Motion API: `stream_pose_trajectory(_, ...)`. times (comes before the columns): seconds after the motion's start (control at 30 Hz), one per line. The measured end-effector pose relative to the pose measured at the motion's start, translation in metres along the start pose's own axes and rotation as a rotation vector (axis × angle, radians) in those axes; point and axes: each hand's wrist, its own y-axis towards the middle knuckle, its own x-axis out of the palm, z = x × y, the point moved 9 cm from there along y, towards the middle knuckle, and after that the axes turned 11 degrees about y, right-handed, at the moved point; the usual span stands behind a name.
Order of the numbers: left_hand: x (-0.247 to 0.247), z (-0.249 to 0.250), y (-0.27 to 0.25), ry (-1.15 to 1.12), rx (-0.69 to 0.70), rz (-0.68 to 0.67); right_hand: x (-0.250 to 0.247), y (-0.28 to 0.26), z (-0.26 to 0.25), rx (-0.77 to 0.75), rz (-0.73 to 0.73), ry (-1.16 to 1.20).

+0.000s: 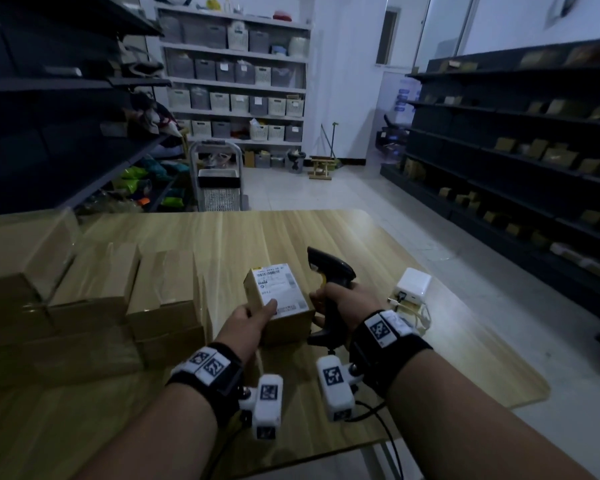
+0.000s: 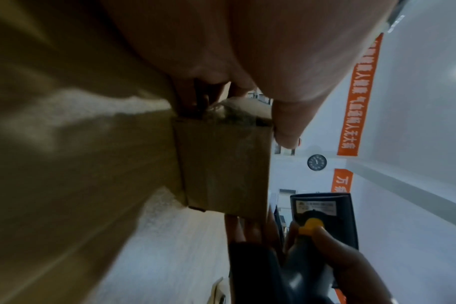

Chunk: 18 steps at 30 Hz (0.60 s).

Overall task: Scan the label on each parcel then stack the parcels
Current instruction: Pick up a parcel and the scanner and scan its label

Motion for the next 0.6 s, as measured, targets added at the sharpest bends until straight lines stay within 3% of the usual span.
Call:
stream_pose_trajectory(0.1, 0.0, -0.007, 0.001, -0.057, 0.002, -0.017, -0.002, -0.002, 0.002, -0.008, -0.007, 0.039)
stream_pose_trajectory(0.3, -0.009, -0.012, 0.004, -0.433, -0.026, -0.077, -0.003, -0.008, 0.012, -0.013, -0.042, 0.16)
stream_pose_trajectory(0.43, -0.017, -0.023, -0.006, -0.513, 0.042, -0.085, -0.002, -0.013, 0.019, -0.028, -0.058, 0.144)
stream_pose_trajectory(0.6, -0.015, -0.018, -0.011, -0.538, 0.14, -0.212, 0.001, -0.023, 0.005, -0.098, -0.079, 0.058)
